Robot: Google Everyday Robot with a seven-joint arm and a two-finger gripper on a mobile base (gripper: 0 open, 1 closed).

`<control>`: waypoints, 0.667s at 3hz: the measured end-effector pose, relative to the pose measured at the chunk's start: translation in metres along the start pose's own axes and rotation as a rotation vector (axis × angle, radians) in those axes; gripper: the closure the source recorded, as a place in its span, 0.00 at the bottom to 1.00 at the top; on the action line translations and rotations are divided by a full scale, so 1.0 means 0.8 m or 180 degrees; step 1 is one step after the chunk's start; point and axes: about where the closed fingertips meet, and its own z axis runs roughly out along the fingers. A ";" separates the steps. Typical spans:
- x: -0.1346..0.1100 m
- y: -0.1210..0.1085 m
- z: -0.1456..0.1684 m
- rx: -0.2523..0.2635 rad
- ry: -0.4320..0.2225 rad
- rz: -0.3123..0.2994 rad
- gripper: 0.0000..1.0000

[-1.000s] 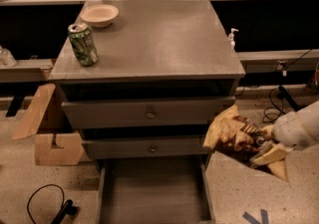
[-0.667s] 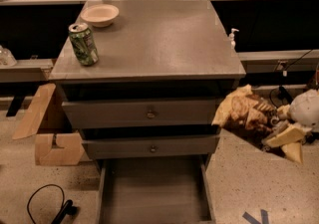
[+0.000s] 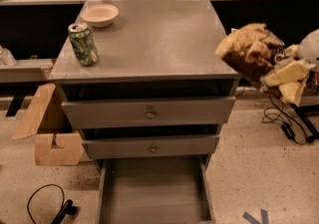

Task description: Pick brown chip bag from bottom drawer and place on counter

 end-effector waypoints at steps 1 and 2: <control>-0.052 -0.043 -0.007 0.0425 -0.0250 0.0043 1.00; -0.052 -0.043 -0.007 0.0424 -0.0250 0.0043 1.00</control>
Offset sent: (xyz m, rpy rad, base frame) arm 0.0308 0.0098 0.0275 0.0287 -0.0864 -0.0700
